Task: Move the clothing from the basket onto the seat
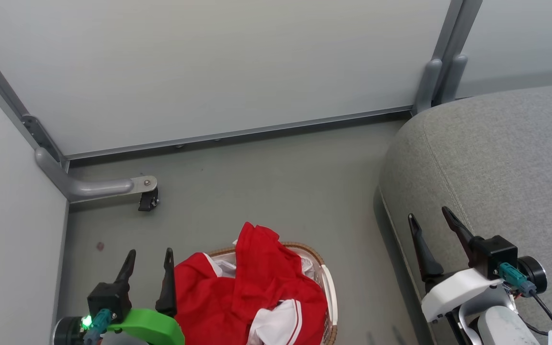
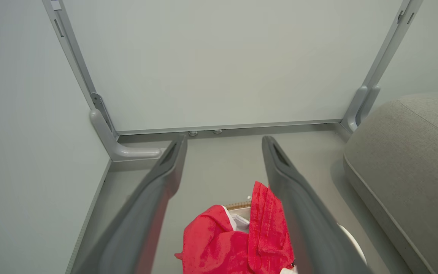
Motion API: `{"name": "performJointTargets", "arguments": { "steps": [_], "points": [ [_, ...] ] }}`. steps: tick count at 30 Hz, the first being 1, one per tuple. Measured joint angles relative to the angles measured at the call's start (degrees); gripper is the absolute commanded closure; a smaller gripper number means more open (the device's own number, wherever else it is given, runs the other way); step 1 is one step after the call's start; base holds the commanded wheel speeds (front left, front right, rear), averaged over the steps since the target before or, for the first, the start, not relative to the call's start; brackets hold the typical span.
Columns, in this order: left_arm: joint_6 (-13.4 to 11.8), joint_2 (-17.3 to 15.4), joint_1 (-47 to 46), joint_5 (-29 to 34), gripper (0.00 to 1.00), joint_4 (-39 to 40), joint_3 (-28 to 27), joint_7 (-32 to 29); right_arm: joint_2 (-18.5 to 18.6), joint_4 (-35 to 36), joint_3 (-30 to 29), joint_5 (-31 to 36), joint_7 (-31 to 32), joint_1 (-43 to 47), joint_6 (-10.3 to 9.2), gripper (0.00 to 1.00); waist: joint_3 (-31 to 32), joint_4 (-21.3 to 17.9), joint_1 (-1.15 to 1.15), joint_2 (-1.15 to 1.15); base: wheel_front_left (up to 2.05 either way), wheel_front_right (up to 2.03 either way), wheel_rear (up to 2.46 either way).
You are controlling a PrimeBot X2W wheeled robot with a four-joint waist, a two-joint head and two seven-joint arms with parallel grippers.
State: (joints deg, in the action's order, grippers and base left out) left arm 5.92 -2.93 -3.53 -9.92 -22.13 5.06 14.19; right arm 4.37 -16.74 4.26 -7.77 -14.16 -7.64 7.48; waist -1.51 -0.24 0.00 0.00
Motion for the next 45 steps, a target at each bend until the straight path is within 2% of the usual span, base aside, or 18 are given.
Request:
{"name": "performJointTargets", "arguments": {
  "steps": [9, 16, 26, 35, 45],
  "points": [
    [0.70, 0.10, -2.58, 2.27, 0.00, -3.20, 2.74, 0.96, 0.01, 1.36, 0.55, 3.53, -0.85, -2.36, 0.01, 0.00, -3.93, -0.63, 0.00, 0.00, 0.00, 0.00, 0.00],
    [0.89, 0.11, -6.88, 1.02, 0.00, -6.48, 4.37, 0.97, -0.29, 3.91, 0.36, 3.64, -0.85, -5.79, 0.01, 0.00, -9.25, -1.60, 0.00, 0.00, 0.00, 0.00, 0.00],
    [1.19, 0.13, -14.36, 1.69, 0.00, -9.99, 6.35, 0.97, -0.96, 7.78, 0.48, 3.86, -0.85, -11.75, 0.01, 0.00, -18.08, -3.43, 0.00, 0.00, 0.00, 0.00, 0.00],
    [1.40, 0.12, -21.69, 3.16, 0.00, -14.84, 8.31, 0.97, -1.35, 10.34, 3.34, 3.90, -0.85, -17.55, 0.02, 0.00, -26.84, -5.76, 0.01, 0.00, 0.00, 0.00, 0.00],
    [1.45, -1.79, -29.08, 3.79, 0.00, -21.20, 13.08, 0.97, -1.38, 13.01, 5.82, 1.05, -0.83, -21.05, 0.02, 0.00, -35.82, -8.92, 0.01, 0.00, 0.00, 0.00, 0.00]
  ]
}}
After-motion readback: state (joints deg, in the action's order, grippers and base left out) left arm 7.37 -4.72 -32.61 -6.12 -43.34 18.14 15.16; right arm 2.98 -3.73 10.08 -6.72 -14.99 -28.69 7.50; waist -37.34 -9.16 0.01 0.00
